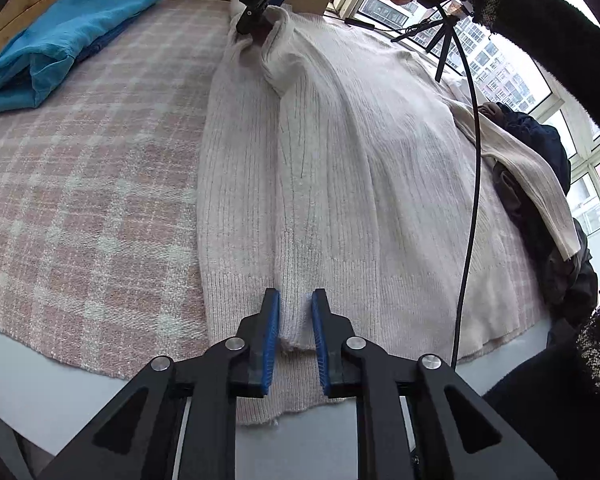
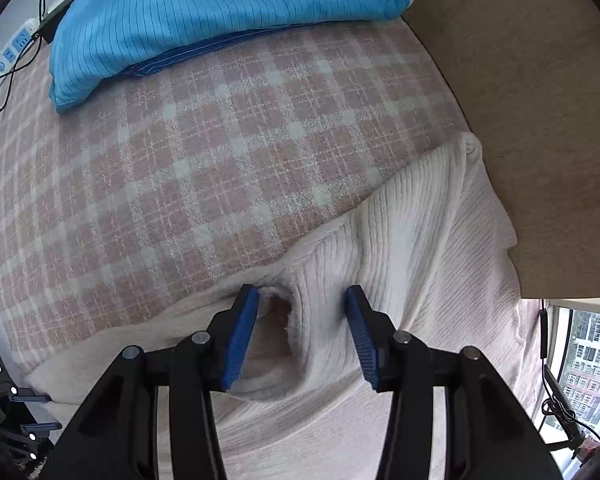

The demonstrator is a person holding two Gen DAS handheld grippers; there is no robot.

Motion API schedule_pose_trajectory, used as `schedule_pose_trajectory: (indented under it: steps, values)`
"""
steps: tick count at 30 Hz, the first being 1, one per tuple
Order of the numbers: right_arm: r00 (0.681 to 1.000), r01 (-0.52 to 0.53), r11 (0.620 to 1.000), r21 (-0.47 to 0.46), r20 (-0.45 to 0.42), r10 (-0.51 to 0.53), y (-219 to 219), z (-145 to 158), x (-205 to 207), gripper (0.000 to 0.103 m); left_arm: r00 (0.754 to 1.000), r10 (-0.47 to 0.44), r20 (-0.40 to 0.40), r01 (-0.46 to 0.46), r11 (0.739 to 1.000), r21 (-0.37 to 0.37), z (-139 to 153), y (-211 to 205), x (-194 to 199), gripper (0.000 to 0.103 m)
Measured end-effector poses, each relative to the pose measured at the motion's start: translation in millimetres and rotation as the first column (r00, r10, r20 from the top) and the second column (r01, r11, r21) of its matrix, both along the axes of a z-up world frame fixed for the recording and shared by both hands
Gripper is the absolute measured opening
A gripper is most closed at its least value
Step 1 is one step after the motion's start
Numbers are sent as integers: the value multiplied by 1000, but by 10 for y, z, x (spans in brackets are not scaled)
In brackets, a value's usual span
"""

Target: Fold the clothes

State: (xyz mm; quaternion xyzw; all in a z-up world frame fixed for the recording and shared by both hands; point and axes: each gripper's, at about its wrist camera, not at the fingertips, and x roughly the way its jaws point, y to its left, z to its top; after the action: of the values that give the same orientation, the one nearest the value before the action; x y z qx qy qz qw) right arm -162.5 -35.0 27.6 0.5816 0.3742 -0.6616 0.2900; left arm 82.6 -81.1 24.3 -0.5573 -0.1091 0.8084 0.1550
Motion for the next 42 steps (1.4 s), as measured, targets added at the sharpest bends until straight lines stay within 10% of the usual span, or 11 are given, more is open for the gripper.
schedule_pose_trajectory:
  steps: [6,11,16,20,25,32,37,42]
  values:
    - [999,31,999,-44,-3,-32,-39,183,-97,18,999,5,49,-15,979,205,178,-197,166,5]
    - [988,151,980,-127,33,-148,-131,86,-244,17,996,14,91,-21,997,72,60,-287,369,5]
    - [994,111,986,-122,27,-108,-283,85,-222,28,981,112,158,-134,981,139,-76,-576,402,8]
    - [995,93,966,-239,-9,-98,-35,641,-186,47,986,118,115,-132,984,122,84,-587,400,9]
    - [957,223,851,-475,-60,-284,577,1252,-88,55,984,169,60,-177,972,154,227,-633,386,11]
    - [802,572,597,-562,232,-550,1275,480,-447,29,979,201,24,-202,979,37,126,-444,33,11]
    - [811,579,629,-519,290,-508,802,138,-378,35,975,221,15,-221,975,-24,101,-447,95,34]
    - [889,454,789,-413,148,-434,77,82,-245,45,981,194,17,-192,979,-72,33,-408,84,34]
